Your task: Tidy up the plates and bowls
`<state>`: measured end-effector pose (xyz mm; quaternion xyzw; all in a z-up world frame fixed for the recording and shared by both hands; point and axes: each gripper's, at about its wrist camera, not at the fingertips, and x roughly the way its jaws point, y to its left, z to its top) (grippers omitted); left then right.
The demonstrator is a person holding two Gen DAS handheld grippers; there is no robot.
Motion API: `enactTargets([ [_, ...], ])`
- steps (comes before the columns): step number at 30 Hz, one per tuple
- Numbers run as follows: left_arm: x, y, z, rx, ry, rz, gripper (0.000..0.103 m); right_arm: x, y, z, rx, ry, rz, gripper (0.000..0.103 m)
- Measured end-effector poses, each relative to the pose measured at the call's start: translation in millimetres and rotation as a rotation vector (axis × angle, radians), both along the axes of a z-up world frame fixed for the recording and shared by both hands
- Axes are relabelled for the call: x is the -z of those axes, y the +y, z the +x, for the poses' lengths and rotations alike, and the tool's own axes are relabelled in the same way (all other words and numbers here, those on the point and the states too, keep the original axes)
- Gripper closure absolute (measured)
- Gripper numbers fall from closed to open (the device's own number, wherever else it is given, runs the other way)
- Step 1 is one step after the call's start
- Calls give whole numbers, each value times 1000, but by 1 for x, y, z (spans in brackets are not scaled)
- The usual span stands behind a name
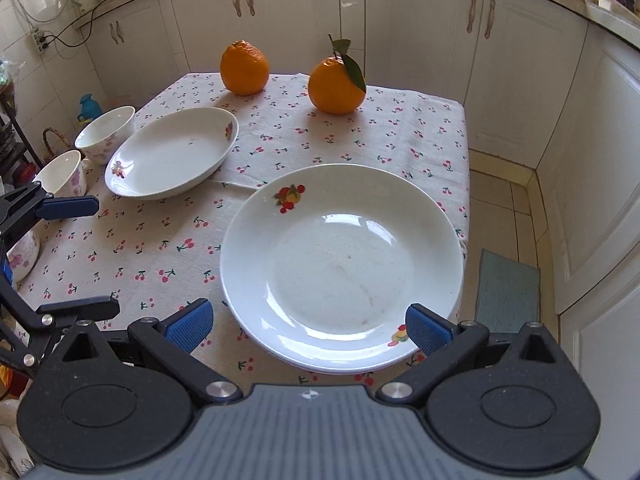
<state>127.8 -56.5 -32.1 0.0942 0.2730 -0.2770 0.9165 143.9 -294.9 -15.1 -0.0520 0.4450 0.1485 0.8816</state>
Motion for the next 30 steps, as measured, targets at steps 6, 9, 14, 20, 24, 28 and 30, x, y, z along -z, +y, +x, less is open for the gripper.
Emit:
enactTargets([
  [6,7,18,5,-176,-7,21,1,-6,30,-11,-63,-74,20,0],
  [9,15,24,11,-262,7,41,1,-7,42,-10,-87,-97,18,0],
  [14,31,30,31,-378,76,46,0,-11,57,-1,-130,-111,-6,0],
  [20,48,32,52,-418,154,36,0,-13,63,14,-174,-99,-1,0],
  [24,54,32,61,-419,175,33,0,-12,65,27,-202,-80,11,0],
  [28,56,29,67,-430,159,47,0,-11,70,44,-236,-65,1,0],
  [30,56,28,72,-447,155,46,0,-11,74,52,-264,-60,-6,0],
])
